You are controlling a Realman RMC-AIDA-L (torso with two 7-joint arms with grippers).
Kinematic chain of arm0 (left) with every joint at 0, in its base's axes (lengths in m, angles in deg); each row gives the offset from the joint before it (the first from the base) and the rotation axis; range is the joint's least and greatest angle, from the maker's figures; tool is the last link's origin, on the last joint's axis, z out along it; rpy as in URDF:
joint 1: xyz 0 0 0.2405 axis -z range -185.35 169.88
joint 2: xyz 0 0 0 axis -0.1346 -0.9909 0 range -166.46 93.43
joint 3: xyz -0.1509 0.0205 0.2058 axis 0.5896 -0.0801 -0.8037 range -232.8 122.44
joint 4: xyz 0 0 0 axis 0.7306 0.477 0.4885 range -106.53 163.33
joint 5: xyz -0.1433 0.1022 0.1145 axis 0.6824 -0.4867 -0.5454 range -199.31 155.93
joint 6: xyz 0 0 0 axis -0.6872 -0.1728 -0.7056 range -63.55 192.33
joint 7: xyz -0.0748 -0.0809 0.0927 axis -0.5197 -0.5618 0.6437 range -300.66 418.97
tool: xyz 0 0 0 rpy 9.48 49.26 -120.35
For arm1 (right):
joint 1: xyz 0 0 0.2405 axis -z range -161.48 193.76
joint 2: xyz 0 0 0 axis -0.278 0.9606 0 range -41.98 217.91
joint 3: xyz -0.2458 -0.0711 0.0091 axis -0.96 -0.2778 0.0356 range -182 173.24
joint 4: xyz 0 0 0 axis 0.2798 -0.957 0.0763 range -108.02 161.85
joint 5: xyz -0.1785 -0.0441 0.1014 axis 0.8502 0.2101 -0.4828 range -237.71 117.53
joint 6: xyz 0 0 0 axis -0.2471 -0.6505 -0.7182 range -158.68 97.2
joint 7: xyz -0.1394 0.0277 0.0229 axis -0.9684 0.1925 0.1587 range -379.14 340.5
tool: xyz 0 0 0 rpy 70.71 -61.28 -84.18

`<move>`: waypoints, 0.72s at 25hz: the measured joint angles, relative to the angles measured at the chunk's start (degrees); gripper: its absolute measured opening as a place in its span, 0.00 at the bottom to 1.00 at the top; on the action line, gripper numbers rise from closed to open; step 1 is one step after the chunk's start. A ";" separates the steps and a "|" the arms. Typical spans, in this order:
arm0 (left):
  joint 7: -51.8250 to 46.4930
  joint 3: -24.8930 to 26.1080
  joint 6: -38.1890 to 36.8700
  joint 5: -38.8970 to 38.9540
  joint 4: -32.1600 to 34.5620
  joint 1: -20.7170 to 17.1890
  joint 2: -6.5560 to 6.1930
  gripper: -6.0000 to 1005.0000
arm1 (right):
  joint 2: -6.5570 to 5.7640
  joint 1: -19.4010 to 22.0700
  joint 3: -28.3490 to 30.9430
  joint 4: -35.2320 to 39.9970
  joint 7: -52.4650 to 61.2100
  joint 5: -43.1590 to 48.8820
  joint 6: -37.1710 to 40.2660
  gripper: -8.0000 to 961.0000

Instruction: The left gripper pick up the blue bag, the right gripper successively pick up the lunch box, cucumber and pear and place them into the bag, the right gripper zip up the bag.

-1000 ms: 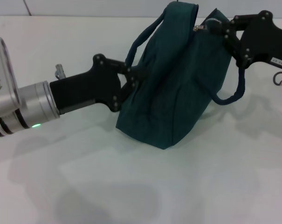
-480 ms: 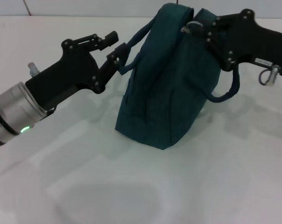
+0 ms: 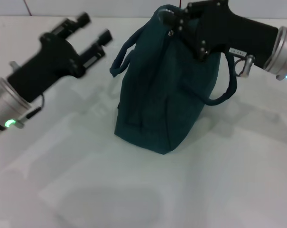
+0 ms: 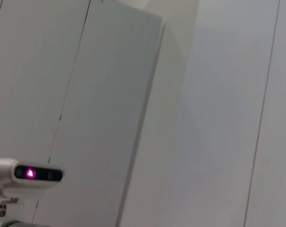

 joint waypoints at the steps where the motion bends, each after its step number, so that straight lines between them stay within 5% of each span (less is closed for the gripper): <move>1: -1.27 1.21 0.01 0.05 0.01 0.00 -0.33 0.58 | 0.00 0.00 -0.22 -0.12 -0.06 -0.76 -0.02 0.03; 8: -10.79 4.77 0.68 -2.31 0.00 0.75 -3.58 0.84 | -0.02 -2.30 -6.07 -5.61 -4.90 -14.19 0.33 0.03; 18: -21.41 4.68 -0.75 -12.50 2.38 2.89 -3.98 0.88 | -0.01 -4.16 -6.98 -7.33 -6.57 -16.32 -2.43 0.03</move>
